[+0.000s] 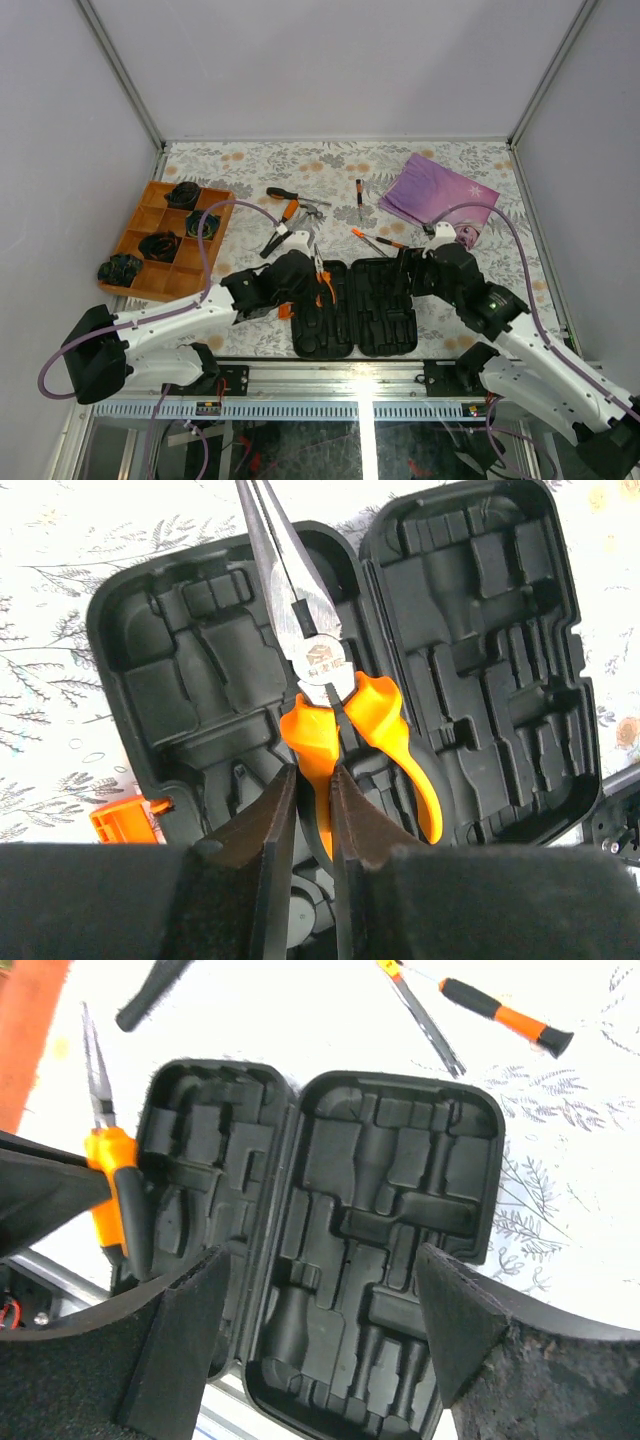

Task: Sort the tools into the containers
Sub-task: Place the pliers in the storage box.

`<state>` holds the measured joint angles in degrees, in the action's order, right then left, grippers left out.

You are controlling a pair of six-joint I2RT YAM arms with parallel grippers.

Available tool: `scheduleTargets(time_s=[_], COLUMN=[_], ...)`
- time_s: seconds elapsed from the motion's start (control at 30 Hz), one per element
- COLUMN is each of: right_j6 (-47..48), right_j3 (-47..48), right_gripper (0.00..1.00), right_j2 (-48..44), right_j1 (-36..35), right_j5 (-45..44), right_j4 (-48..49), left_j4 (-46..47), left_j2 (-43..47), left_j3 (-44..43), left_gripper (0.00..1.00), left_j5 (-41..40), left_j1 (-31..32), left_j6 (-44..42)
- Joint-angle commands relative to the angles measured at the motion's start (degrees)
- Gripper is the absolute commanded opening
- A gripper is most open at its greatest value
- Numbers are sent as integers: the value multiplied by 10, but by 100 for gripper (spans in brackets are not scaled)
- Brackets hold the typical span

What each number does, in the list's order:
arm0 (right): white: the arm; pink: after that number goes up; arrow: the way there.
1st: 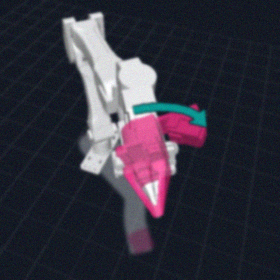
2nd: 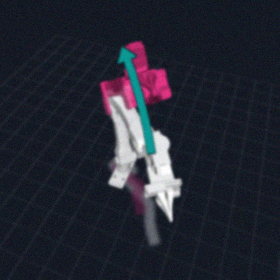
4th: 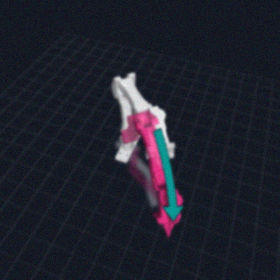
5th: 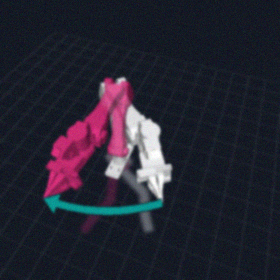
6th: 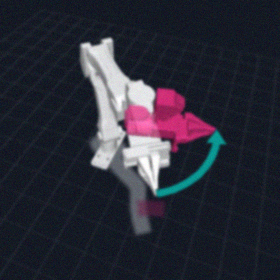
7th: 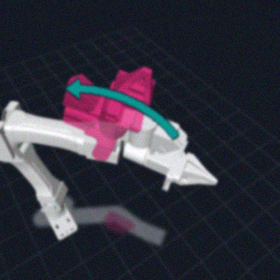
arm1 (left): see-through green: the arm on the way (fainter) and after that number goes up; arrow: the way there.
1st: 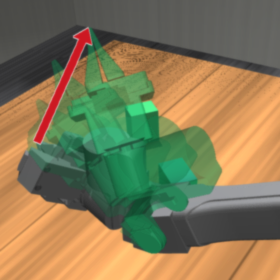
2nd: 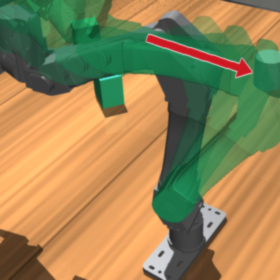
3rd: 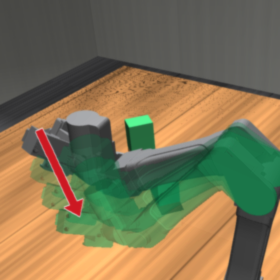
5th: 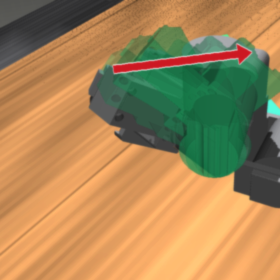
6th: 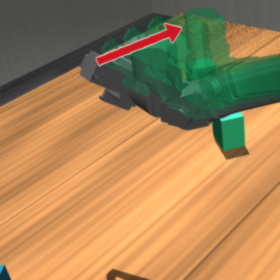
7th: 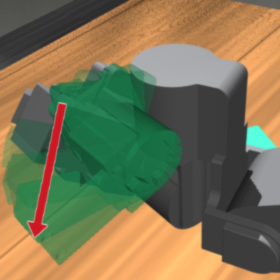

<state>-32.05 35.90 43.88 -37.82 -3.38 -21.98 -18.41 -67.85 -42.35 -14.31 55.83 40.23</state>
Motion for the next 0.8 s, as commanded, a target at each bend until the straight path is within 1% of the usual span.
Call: scheduleTargets(time_s=[0.0,0.13,0.27,0.43,0.57,0.77], right_j6=[-13,-2,6,-17,-45,-66], right_j3=[-16,-22,-23,-4,-4,-15], right_gripper=[78,73,69,50,41,30], right_j2=[-46,-60,-54,-12,15,33], right_j1=[-5,-5,-5,-6,-9,-31], right_j5=[26,47,87,23,6,-18], right_j4=[60,79,102,70,75,87], left_j4=[69,74,79,79,81,82], left_j2=[10,9,7,7,7,5], left_j3=[6,3,2,-2,1,-3], left_gripper=[0,0,0,0,0,0], left_j5=[-4,-2,4,2,-1,-4], left_j1=[17,29,36,43,47,50], left_j6=[2,-2,-11,-8,0,5])
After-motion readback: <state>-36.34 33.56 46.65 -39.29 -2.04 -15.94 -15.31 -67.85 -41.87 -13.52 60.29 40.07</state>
